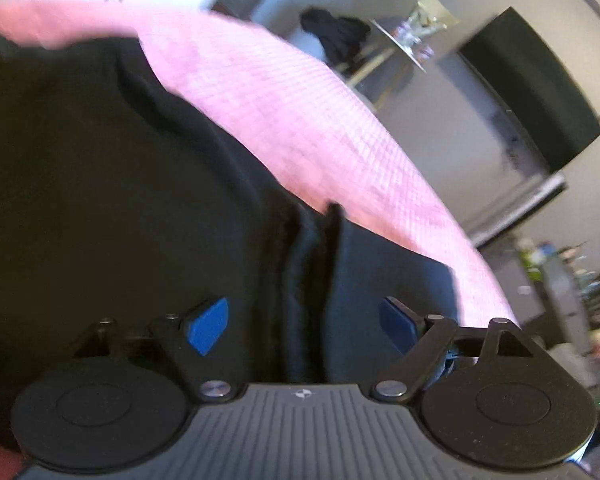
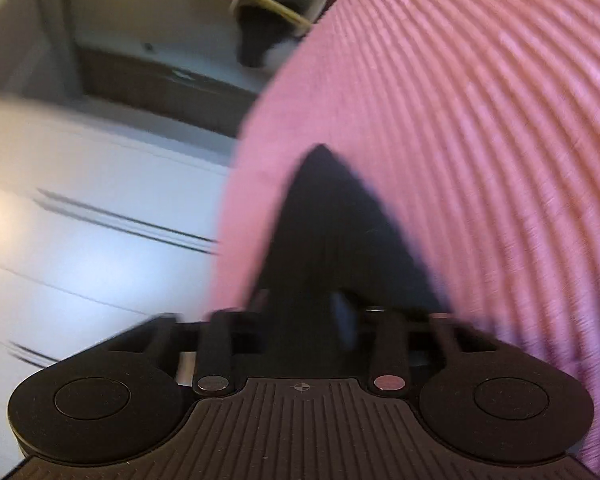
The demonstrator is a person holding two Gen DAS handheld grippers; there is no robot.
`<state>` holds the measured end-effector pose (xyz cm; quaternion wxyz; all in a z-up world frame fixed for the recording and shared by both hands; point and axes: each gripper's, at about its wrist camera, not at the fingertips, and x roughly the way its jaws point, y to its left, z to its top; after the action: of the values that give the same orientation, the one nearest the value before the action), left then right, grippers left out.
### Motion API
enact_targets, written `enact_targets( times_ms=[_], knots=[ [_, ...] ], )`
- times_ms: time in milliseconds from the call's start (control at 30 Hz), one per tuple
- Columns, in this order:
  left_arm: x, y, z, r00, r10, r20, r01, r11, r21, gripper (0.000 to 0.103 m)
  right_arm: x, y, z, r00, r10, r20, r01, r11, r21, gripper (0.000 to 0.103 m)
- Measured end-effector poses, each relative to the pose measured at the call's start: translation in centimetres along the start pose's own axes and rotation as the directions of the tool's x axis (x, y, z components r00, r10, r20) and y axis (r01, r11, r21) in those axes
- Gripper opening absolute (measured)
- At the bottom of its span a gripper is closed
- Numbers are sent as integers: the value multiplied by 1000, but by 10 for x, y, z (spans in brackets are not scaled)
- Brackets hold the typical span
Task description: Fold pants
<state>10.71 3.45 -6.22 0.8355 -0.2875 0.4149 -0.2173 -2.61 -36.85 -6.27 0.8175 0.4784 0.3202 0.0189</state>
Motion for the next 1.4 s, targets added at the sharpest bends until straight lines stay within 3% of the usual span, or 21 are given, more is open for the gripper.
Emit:
enact_targets(
  times_ms=[67,133,300,400,433,467,500,567,633,767,900,1000,1100,1200,1400],
  knots=[
    [12,7,0,996,-82,-40,79,994,-81,83,9,9,-2,995,-97,-8,96,992,-85,5],
    [19,11,0,997,-59,-45,54,993,-102,80,17,11,-3,990,-140,-15,138,985,-101,0],
    [10,22,1,997,-73,-21,69,987,-144,79,19,5,-5,992,-122,-18,120,990,-72,0],
    [10,18,-2,997,-69,-30,66,993,-103,77,14,5,-4,991,-131,-12,129,988,-90,0],
    [12,12,-2,997,-72,-39,69,994,-83,71,15,7,-7,991,-133,-10,131,986,-98,0],
    [22,1,-4,996,-70,-48,66,995,-69,52,21,8,-9,991,-131,-9,130,987,-98,1],
    [26,-2,-5,996,-64,-62,59,996,-69,42,21,7,-10,993,-120,-9,118,989,-90,5],
    [30,-5,-8,997,-40,-60,36,997,-67,33,18,7,-10,997,-74,-8,73,995,-72,18],
    [34,-10,-9,998,-2,-60,0,999,-34,24,18,12,-12,999,-42,-7,41,994,-98,39],
    [40,-15,-9,998,31,-55,-32,999,-18,24,22,27,-18,997,-79,0,77,975,-209,43],
    [40,-15,-10,998,14,-53,-15,1000,-18,24,21,23,-16,998,-67,4,67,982,-176,41],
    [37,-14,-13,999,0,-40,-1,1000,-19,9,18,27,-18,997,-72,9,72,981,-179,42],
    [27,-20,-11,1000,-9,-19,9,1000,1,9,8,30,-20,998,-60,15,62,980,-187,50],
    [14,-23,-7,1000,-18,-1,18,1000,4,9,-2,31,-22,999,-29,34,35,982,-188,51],
    [-26,-23,3,996,48,77,-54,996,73,9,-18,40,-24,996,-6,86,24,978,-207,51]
  ],
)
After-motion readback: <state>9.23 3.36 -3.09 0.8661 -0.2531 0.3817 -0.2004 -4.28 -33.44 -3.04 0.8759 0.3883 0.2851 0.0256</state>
